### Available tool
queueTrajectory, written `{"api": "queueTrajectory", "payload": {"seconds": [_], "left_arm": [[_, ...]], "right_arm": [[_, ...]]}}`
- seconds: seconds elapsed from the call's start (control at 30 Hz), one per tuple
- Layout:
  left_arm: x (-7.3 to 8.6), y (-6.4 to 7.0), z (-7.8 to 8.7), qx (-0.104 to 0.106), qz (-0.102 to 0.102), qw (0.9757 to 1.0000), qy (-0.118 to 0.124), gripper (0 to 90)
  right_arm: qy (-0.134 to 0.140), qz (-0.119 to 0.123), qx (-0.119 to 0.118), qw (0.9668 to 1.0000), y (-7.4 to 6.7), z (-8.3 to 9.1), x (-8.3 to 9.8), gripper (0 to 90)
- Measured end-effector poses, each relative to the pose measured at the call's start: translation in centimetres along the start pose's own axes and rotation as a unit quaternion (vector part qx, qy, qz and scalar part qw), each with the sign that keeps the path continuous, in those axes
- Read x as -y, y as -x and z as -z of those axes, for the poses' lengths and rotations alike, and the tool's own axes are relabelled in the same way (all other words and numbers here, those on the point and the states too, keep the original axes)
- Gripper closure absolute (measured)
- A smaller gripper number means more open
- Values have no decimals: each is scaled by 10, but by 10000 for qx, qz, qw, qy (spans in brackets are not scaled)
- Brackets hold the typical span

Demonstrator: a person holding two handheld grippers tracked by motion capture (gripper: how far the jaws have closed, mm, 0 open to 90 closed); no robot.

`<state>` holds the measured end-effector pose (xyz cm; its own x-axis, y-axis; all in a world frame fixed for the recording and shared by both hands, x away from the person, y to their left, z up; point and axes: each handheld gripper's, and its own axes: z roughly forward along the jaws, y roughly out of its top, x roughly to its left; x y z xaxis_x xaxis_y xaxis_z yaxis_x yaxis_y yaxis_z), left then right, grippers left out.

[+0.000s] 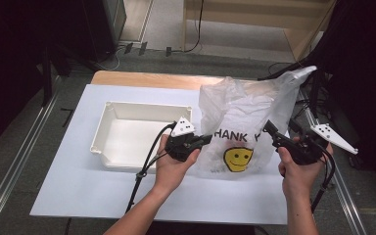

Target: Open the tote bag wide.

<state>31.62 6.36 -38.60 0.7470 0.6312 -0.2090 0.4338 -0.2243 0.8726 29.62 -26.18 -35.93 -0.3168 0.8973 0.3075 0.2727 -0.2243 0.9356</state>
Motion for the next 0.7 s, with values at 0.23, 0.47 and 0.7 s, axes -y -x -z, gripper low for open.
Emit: {"api": "queueTrajectory", "payload": {"seconds": [0.23, 0.47, 0.7], "left_arm": [[13, 4, -8, 91, 26, 9999, -51, 893], [17, 4, -8, 131, -8, 9999, -107, 900], [29, 1, -3, 5, 93, 9998, -182, 900]], "right_arm": [[-366, -388, -44, 9986, 13, -11, 23, 335], [-542, -168, -258, 9981, 9, -11, 42, 807], [-605, -202, -351, 9973, 17, -7, 49, 900]]}}
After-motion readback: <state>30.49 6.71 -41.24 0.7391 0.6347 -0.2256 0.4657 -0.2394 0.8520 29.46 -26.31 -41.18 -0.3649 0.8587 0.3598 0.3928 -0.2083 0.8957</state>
